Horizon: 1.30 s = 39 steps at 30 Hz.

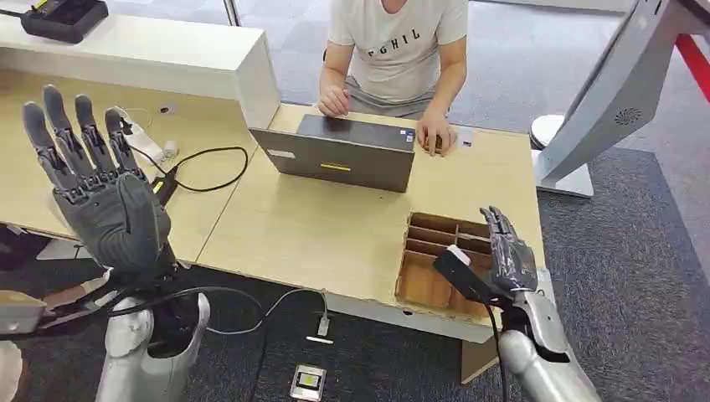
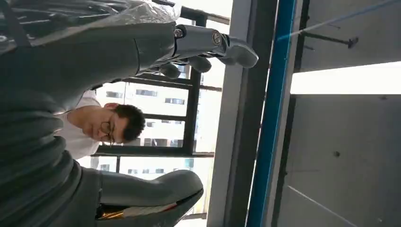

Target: Pass the card to the sensor for recognition and then transmit it.

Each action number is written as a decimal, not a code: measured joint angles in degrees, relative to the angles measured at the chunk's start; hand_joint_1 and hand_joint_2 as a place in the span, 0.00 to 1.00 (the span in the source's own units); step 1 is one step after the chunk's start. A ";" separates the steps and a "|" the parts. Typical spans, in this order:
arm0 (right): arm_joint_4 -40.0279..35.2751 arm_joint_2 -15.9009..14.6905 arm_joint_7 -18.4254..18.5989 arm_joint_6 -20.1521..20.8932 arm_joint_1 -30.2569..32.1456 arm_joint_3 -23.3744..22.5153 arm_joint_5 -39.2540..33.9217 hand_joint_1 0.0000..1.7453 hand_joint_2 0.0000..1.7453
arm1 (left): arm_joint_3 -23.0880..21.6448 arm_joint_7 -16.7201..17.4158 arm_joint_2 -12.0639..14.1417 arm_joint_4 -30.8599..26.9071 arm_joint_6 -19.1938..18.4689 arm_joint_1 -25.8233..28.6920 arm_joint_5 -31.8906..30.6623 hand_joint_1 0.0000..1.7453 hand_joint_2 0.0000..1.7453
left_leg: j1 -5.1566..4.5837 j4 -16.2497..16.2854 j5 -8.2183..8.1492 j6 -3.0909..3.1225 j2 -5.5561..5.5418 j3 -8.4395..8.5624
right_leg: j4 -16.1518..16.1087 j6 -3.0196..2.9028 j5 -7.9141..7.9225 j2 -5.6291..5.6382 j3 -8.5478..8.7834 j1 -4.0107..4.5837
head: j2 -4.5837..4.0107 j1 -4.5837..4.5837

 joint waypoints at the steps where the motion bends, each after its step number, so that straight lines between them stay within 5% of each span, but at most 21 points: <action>1: 0.21 -0.04 0.00 0.00 -0.06 0.00 -0.13 0.33 1.00 | 0.00 0.00 0.00 0.00 0.11 -0.13 0.09 0.00 1.00 | 0.00 0.00 0.00 0.00 0.00 -0.01 | 0.00 0.00 0.00 0.00 0.00 0.00 | 0.00 0.00; 3: 0.59 -0.22 0.00 0.00 -0.06 0.00 -0.33 0.85 1.00 | -0.02 0.00 0.00 -0.02 0.81 -0.29 0.31 0.00 1.00 | 0.00 0.00 0.00 0.00 0.00 -0.01 | 0.00 0.00 0.00 0.00 -0.01 0.00 | 0.00 0.00; 7: 1.27 -0.24 -0.04 0.00 -0.06 0.02 -0.48 0.97 1.00 | -0.02 0.00 0.00 -0.02 1.77 -0.53 0.57 0.00 1.00 | 0.00 0.00 0.00 0.00 0.00 -0.01 | 0.00 0.00 0.00 0.00 0.00 0.00 | 0.00 0.00; 39: 3.69 0.81 -1.79 -1.60 -1.44 1.11 -5.07 1.00 1.00 | -1.81 0.00 1.55 -1.36 8.90 -2.00 1.88 0.00 1.00 | 0.01 -0.01 0.00 0.00 0.00 -0.01 | 0.00 0.00 0.00 0.00 0.00 0.01 | 0.00 0.02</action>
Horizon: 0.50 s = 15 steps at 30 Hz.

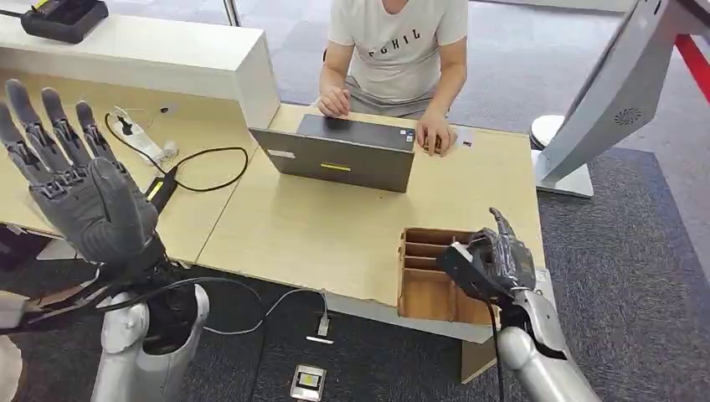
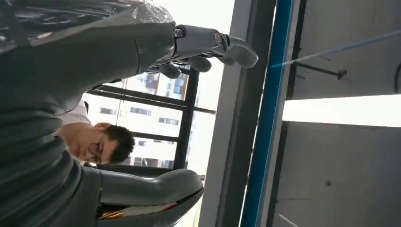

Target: Pass the card to the sensor for recognition and then transmit it.

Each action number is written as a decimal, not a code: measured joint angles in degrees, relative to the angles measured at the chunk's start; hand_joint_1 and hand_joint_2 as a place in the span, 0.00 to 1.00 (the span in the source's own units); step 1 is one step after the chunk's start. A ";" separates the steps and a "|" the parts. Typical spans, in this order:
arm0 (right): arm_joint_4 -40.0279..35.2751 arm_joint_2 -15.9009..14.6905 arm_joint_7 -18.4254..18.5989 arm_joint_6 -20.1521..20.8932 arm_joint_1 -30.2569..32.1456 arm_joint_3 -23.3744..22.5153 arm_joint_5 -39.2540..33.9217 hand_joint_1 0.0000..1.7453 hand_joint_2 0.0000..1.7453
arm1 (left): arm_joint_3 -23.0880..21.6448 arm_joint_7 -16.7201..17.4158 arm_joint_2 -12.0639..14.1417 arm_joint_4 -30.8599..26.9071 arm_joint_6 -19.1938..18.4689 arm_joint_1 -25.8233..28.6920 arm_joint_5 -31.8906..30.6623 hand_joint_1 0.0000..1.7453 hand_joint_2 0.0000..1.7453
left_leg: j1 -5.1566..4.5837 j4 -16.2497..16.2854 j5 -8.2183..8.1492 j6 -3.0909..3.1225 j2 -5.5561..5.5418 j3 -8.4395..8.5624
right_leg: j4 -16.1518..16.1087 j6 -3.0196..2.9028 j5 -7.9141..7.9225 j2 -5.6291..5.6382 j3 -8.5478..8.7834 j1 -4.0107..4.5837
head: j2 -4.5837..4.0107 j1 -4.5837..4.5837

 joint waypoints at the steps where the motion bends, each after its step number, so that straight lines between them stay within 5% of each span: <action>1: 0.11 0.04 0.00 -0.02 -0.05 0.05 0.00 1.00 1.00 | 0.00 0.00 0.00 -0.02 0.00 -0.11 0.00 0.00 1.00 | 0.00 0.00 0.00 0.00 0.00 0.01 | 0.00 0.00 0.00 0.00 0.00 0.00 | 0.00 -0.02; 9: 0.24 0.11 -0.18 -0.66 -0.10 0.22 -0.44 1.00 1.00 | -0.02 0.00 0.02 -0.04 0.35 -0.24 0.13 0.00 1.00 | 0.00 0.00 0.00 0.00 0.00 -0.01 | 0.00 0.00 0.00 0.00 0.00 0.00 | 0.00 -0.02; 15: -0.15 0.22 -1.09 -5.40 -0.98 0.55 -1.40 1.00 1.00 | -0.59 0.00 0.02 -0.04 2.45 -0.94 0.77 0.00 1.00 | 0.00 0.01 0.00 0.00 0.00 0.00 | 0.00 0.00 0.00 0.00 0.00 0.00 | 0.00 -0.02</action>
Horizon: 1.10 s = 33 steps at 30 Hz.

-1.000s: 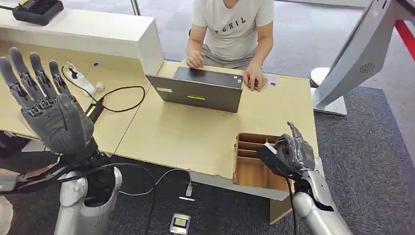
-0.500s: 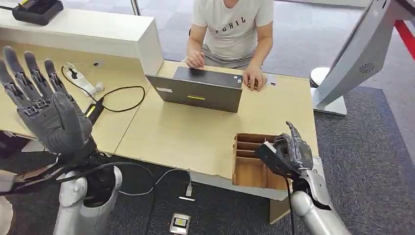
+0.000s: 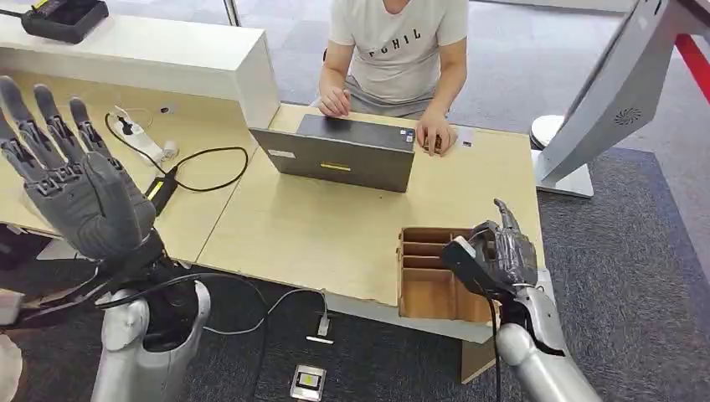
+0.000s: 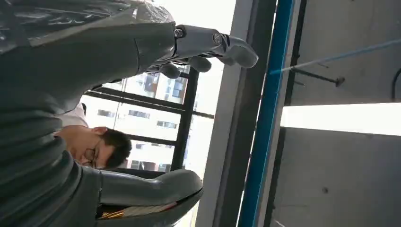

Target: Pass the card to the sensor for recognition and then transmit it.

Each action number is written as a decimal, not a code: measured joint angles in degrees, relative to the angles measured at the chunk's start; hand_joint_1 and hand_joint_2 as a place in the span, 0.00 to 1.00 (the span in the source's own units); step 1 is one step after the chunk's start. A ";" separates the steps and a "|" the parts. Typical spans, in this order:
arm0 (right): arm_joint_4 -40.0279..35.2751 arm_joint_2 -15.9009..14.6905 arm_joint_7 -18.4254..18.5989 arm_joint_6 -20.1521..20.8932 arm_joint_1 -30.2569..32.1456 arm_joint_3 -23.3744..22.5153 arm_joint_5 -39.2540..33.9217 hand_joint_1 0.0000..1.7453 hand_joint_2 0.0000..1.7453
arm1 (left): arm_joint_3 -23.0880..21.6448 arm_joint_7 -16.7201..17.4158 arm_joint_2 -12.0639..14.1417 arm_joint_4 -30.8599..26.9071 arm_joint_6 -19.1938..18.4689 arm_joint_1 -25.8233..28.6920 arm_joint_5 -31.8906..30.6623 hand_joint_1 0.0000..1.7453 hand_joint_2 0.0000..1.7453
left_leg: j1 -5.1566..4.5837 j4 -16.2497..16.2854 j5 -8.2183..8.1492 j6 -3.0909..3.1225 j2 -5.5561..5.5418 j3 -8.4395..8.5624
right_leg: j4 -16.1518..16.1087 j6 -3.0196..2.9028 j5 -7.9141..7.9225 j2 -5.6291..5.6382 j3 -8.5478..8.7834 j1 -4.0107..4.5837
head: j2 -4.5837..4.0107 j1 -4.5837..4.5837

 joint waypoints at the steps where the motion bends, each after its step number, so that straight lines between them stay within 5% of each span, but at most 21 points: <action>1: -0.43 0.00 0.00 -0.85 -0.27 0.04 0.32 1.00 1.00 | -0.22 0.00 0.00 -0.02 0.65 -0.14 0.07 0.00 1.00 | 0.00 0.00 0.00 0.00 0.00 0.00 | 0.00 0.00 0.00 0.00 0.00 0.00 | 0.00 0.00; 11: -8.74 -1.09 2.73 -3.71 -1.89 -0.02 1.97 1.00 1.00 | -1.73 0.00 0.76 -0.13 2.49 -0.50 0.74 0.00 1.00 | 0.00 0.01 0.00 0.00 0.01 0.02 | 0.00 0.00 0.01 0.01 0.00 0.00 | 0.00 0.00; 33: -11.56 -1.20 1.20 -4.39 -7.34 -0.15 0.24 1.00 1.00 | -1.73 0.00 0.33 0.09 -4.75 -0.51 1.09 0.00 1.00 | 0.00 0.01 0.01 -0.01 0.02 0.00 | 0.01 -0.01 0.03 0.01 -0.01 0.00 | 0.00 0.02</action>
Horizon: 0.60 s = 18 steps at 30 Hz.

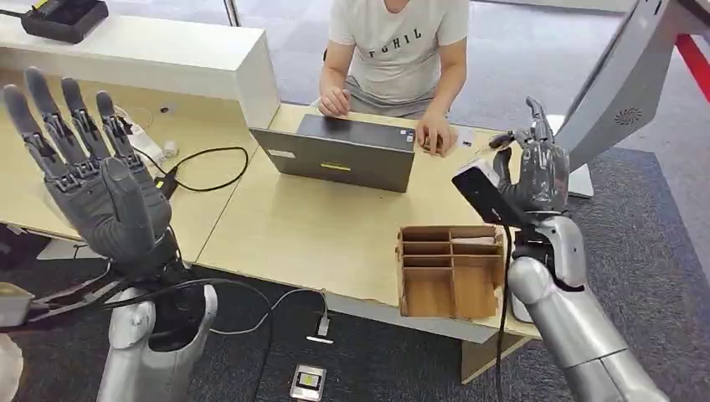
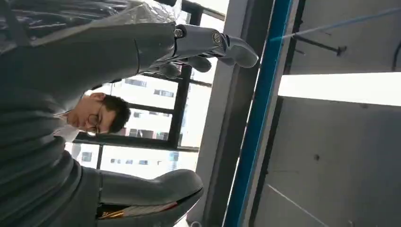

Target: Pass the card to the sensor for recognition and then transmit it.

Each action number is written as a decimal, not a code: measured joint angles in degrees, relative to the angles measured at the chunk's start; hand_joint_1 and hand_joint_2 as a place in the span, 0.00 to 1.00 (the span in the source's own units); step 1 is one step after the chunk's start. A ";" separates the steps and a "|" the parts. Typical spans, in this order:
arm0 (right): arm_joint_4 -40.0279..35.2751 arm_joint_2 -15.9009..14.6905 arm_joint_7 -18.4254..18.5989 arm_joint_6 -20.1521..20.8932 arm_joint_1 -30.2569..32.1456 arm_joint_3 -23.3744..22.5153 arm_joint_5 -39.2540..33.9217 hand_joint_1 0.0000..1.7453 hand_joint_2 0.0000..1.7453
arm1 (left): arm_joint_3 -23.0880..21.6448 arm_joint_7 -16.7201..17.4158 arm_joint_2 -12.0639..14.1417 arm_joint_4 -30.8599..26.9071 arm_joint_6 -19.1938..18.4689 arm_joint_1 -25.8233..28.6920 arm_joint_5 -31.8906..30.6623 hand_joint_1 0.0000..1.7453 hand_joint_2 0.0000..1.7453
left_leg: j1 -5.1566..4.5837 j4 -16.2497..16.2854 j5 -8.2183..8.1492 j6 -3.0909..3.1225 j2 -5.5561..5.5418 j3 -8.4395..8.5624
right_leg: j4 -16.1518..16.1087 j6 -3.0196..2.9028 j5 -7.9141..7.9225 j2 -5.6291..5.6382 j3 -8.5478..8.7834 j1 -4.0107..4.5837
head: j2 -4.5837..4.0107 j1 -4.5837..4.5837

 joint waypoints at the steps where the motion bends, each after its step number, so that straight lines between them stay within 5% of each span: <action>1: 3.31 1.29 -0.85 0.31 -3.80 0.09 0.11 1.00 1.00 | 0.07 0.00 -0.55 0.35 -1.48 -0.04 -0.02 0.00 1.00 | 0.00 0.00 0.03 -0.01 -0.01 -0.01 | 0.00 0.01 0.01 -0.01 0.01 0.00 | 0.00 0.00; 3: 11.26 4.74 -1.09 1.20 -10.77 0.52 2.03 1.00 1.00 | 0.50 0.00 -1.51 0.79 -5.60 0.58 -0.87 0.00 1.00 | 0.01 0.00 0.02 -0.02 -0.01 -0.07 | 0.03 0.01 0.01 -0.01 -0.04 0.00 | 0.00 0.00; 7: 16.26 7.02 0.22 1.84 -14.77 0.87 3.59 1.00 1.00 | 0.94 0.00 -1.78 1.07 -7.78 1.41 -0.85 0.00 1.00 | 0.01 0.00 0.03 -0.02 -0.02 -0.09 | 0.03 0.01 0.01 -0.02 -0.05 0.01 | 0.00 0.00; 18: 25.13 9.77 3.41 2.95 -19.89 2.10 5.44 1.00 1.00 | 1.51 0.00 -1.84 2.01 -10.07 2.79 -0.24 0.00 1.00 | 0.00 0.01 0.03 -0.02 -0.03 -0.08 | 0.03 0.01 0.01 -0.02 -0.06 0.00 | 0.00 0.00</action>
